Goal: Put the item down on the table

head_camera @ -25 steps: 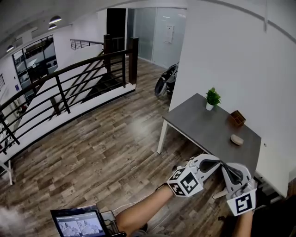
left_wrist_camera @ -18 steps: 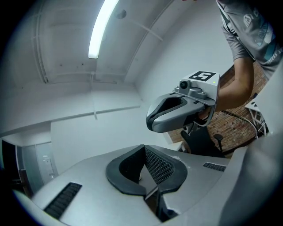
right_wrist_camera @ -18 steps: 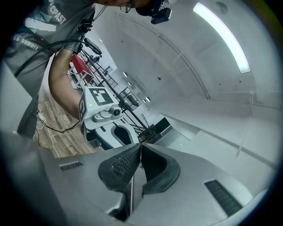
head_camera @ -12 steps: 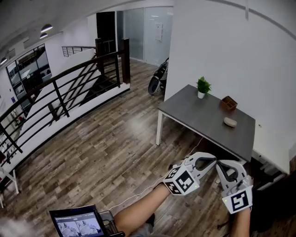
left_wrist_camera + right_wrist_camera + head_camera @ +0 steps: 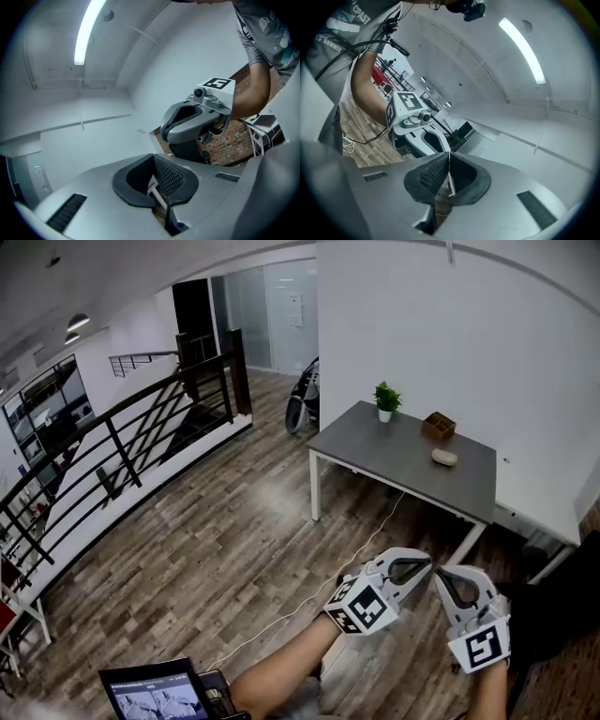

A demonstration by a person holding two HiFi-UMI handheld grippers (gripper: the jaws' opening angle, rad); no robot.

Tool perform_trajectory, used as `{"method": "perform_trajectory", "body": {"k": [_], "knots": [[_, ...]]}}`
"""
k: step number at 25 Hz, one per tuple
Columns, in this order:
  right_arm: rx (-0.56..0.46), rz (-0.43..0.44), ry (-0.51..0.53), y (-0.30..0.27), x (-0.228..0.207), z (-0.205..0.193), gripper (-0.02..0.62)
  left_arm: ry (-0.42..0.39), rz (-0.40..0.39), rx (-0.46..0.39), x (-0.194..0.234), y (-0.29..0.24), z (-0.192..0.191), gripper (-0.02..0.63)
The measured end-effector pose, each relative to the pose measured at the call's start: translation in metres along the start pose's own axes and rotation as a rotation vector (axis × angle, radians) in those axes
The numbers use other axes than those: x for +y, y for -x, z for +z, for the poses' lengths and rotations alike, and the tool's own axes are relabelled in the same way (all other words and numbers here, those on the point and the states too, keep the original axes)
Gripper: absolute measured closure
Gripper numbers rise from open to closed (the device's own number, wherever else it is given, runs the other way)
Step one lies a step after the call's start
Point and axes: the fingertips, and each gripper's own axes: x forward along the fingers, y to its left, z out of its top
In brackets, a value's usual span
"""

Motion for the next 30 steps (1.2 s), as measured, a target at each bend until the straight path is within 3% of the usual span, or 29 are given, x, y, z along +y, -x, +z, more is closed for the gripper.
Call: {"method": "perform_trajectory", "body": {"k": [9, 18, 30], "knots": [[-0.08, -0.005, 0.022, 0.037, 0.03, 0.072, 0.588, -0.043, 0.076, 0.017, -0.025, 0.073, 0.054, 0.609], [-0.077, 0.047, 0.016, -0.003, 0.084, 0.122, 0.591, -0.012, 0.129, 0.045, -0.023, 0.16, 0.033, 0.609], [-0.044, 0.071, 0.038, -0.05, 0.147, 0.219, 0.592, 0.002, 0.121, 0.035, -0.014, 0.279, 0.029, 0.609]]}}
